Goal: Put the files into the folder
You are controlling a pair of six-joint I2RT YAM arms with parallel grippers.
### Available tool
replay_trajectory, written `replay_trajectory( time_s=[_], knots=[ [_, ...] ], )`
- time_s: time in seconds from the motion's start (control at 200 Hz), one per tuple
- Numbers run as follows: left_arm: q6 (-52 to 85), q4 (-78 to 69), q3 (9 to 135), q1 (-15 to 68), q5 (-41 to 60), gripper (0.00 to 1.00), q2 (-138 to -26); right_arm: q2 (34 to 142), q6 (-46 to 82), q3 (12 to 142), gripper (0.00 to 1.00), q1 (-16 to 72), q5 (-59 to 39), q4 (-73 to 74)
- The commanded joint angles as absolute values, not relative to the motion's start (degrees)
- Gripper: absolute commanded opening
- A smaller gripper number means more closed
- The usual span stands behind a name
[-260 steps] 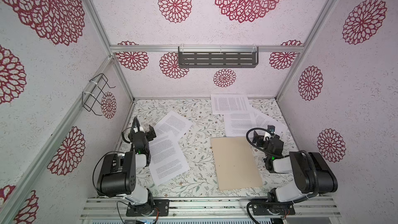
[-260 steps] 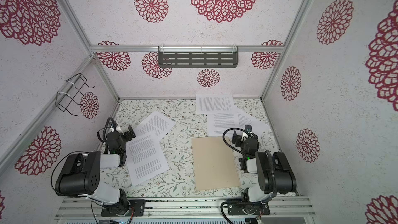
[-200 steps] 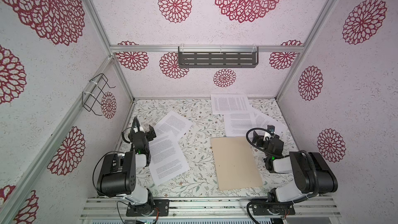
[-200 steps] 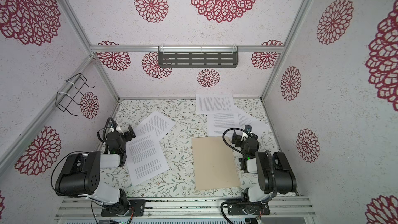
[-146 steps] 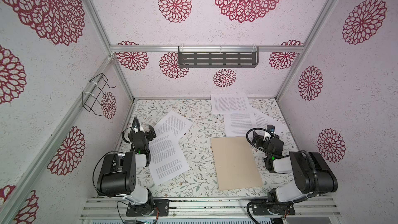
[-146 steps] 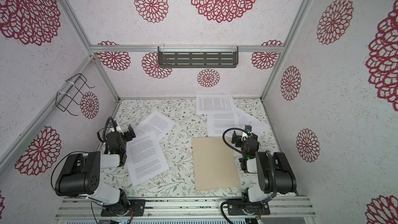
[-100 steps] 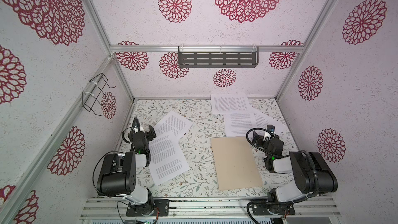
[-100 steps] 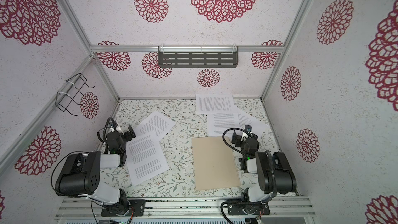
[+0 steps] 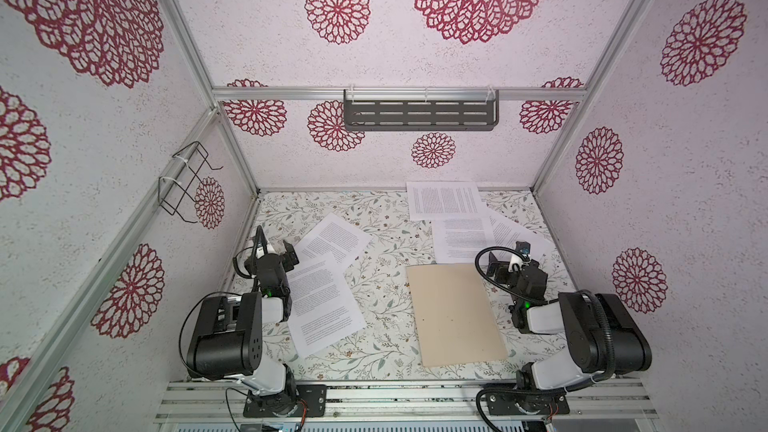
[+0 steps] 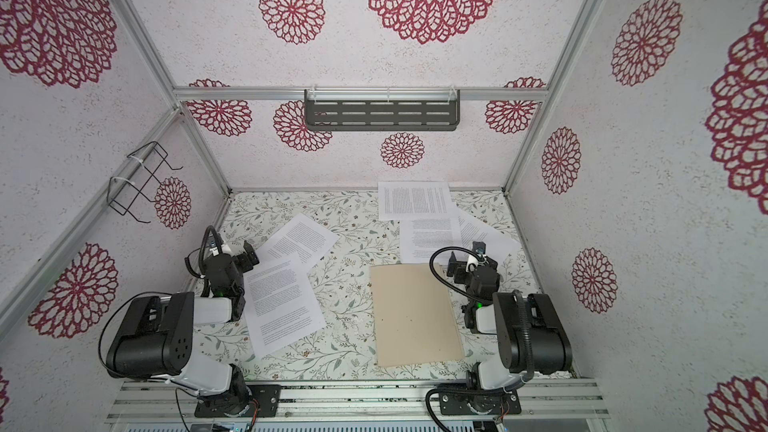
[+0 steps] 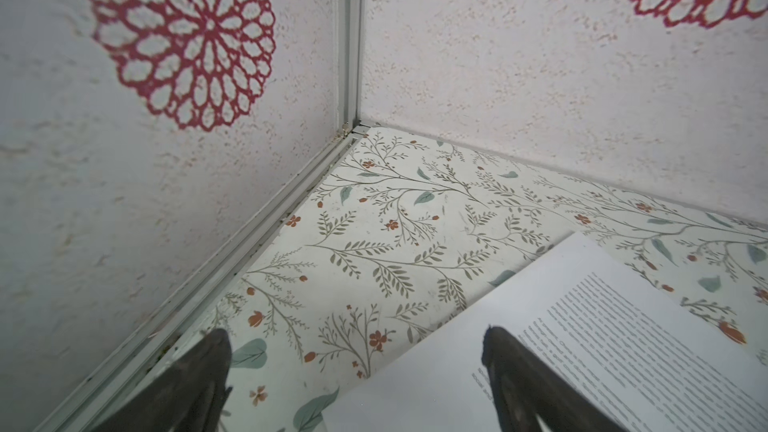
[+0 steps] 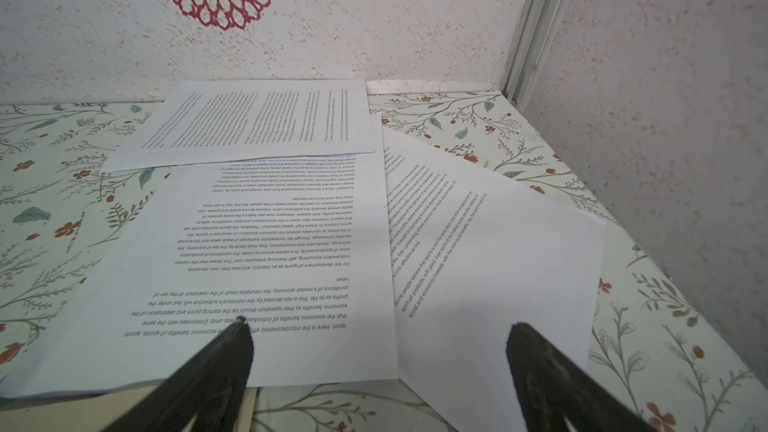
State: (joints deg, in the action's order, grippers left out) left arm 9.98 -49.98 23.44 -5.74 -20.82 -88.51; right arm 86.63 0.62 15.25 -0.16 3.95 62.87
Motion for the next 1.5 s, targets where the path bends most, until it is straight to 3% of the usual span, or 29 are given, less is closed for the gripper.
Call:
replay_trajectory(
  time_s=[0.0, 0.065, 0.115, 0.165, 0.23, 0.325, 0.6, 0.946, 1.246, 1.496],
  knots=[
    [6.52, -35.55, 30.04, -0.6, -30.07, 0.97, -81.84, 76.33, 1.3, 17.86, 0.99, 2.16, 13.87, 52.31],
    [10.14, -22.16, 36.86, 2.83, -33.85, 0.97, -79.21, 71.6, 5.47, 20.52, 0.99, 3.54, 20.29, 44.64],
    [20.7, -6.83, 44.07, 4.81, -36.74, 0.98, -78.43, 68.9, 17.42, 22.02, 0.99, 3.3, 26.15, 38.57],
    [28.79, 6.85, 50.78, 5.61, -31.48, 0.97, -78.91, 66.54, 29.46, 23.52, 0.99, 2.31, 28.4, 29.8],
    [34.74, 13.54, 54.56, 6.91, -21.18, 0.97, -80.48, 64.26, 35.11, 23.61, 0.99, 0.13, 23.76, 23.15],
    [39.24, 11.68, 54.38, 11.08, 0.98, 0.97, -83.04, 62.1, 39.76, 22.15, 0.99, -2.02, 10.03, 19.32],
    [43.37, 10.35, 59.02, 31.06, 22.42, 0.97, -96.19, 61.69, 35.62, 24.7, 0.99, -1.93, -4.76, -6.61],
    [52.79, -1.54, 63.31, 35.86, 33.83, 1.0, -110.34, 62.71, 35.83, 23.46, 0.99, -1.93, -12.84, -16.32],
    [54.25, -1.06, 66.32, 36.73, 35.71, 0.88, -117.05, 66.42, 37.22, 23.86, 0.99, -0.01, -17.16, -19.65],
    [57.93, -2.11, 67.82, 35.47, 34.98, 0.78, -118.65, 70.51, 43.87, 25.96, 0.99, 7.64, -19.69, -13.73]
  ],
)
